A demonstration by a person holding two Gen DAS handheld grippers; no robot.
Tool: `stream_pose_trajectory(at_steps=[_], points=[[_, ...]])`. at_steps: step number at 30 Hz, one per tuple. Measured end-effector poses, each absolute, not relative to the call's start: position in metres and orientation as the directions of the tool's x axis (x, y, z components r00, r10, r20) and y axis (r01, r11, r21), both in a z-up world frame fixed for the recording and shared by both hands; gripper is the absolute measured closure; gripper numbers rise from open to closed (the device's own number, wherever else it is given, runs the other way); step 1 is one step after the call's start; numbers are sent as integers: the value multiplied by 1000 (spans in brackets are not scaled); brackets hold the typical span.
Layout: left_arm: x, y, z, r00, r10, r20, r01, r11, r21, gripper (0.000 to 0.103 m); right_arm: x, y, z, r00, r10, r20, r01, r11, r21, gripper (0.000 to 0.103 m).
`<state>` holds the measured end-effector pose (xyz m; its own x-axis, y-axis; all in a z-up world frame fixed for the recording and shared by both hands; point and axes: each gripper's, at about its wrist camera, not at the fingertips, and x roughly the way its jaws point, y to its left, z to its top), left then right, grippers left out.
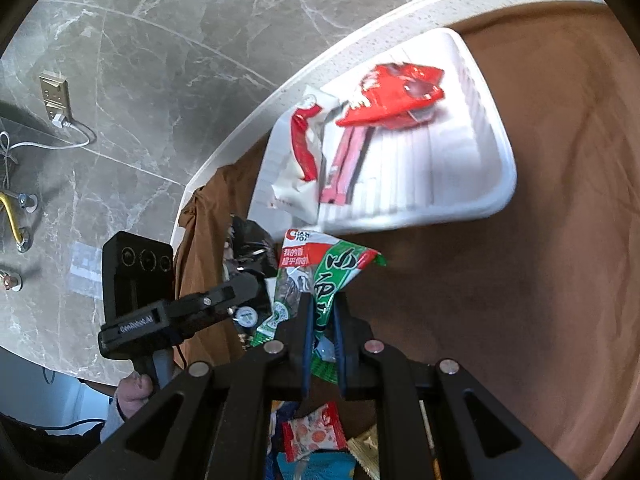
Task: Organize snacks
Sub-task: 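Carry the black bag and green bag onto the white tray and open both tools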
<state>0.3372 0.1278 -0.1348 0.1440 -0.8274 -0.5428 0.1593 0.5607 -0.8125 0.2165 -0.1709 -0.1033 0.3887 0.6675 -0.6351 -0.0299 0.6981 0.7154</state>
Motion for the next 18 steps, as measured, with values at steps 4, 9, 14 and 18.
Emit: stream_pose_trajectory(at_steps=[4, 9, 14, 18], points=[[356, 145, -122, 181, -833, -523, 152, 549, -822, 89, 235, -168, -100, 392, 678, -621, -48, 690, 723, 92], [382, 167, -109, 229, -817, -530, 166, 569, -805, 89, 262, -162, -93, 400, 677, -618, -83, 698, 711, 92], [415, 181, -107, 252, -794, -553, 162, 598, -785, 89, 292, -155, -90, 409, 662, -628, -110, 719, 686, 92], [438, 183, -116, 246, -777, -579, 153, 621, -769, 89, 313, -154, -93, 419, 639, -645, -117, 742, 660, 92]])
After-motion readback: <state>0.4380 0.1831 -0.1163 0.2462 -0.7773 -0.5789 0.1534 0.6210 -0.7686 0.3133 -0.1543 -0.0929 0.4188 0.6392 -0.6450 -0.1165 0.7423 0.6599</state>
